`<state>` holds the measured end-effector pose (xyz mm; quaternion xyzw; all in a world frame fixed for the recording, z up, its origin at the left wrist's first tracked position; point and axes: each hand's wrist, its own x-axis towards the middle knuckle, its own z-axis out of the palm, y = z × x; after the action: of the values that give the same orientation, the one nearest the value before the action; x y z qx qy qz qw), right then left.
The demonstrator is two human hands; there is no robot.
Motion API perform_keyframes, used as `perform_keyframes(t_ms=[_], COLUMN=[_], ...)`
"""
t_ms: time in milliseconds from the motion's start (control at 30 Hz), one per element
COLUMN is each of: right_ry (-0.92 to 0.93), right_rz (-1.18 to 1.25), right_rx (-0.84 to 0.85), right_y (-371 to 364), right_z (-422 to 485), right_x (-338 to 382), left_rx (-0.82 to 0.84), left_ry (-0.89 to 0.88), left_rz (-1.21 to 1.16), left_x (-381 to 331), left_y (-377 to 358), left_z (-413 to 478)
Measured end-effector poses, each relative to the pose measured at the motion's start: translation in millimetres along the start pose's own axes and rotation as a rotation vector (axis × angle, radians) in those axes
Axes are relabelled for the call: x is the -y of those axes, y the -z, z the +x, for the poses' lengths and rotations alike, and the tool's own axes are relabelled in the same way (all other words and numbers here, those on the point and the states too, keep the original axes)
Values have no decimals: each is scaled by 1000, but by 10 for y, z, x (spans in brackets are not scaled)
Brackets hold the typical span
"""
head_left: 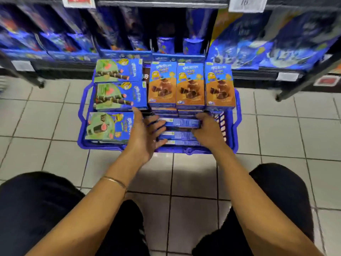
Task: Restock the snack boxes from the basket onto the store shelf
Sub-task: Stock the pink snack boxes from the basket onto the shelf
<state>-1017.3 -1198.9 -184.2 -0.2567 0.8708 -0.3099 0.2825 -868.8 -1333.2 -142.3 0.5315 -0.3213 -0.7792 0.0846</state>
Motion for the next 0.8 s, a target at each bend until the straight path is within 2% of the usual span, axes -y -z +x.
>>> perform_keyframes(t_ms=[100,200,333,400,500,600,667,733,800], right_ry=[0,2,90,129,93,61,70,111,140], right_rz=[-313,-340,-23,148,447,770,883,888,778], right_rx=[77,42,18,-4,-26,74,172,264,305], right_y=[-47,-4,135,238,369,373,312,252,215], right_z=[102,39,-25,-113,-333,-491,-521,-518,-443], right_x=[-30,27,53,76,153,320,446,522,514], left_rx=[8,-8,-29,-106,-140,17,157,272,339], left_ry=[9,49,27,-20,-43,-68,-160,-240,-250], left_rz=[-5,-25,-21,0,11,-31,-57,-123,-204], left_x=[36,10,8,45,121,138,67,-52,-190], left_y=[-41,-57,-8,-5,-26,-90,-134,-132,-79], left_z=[-45,-163,-216,-240,-334,-407,-414,-399,-362])
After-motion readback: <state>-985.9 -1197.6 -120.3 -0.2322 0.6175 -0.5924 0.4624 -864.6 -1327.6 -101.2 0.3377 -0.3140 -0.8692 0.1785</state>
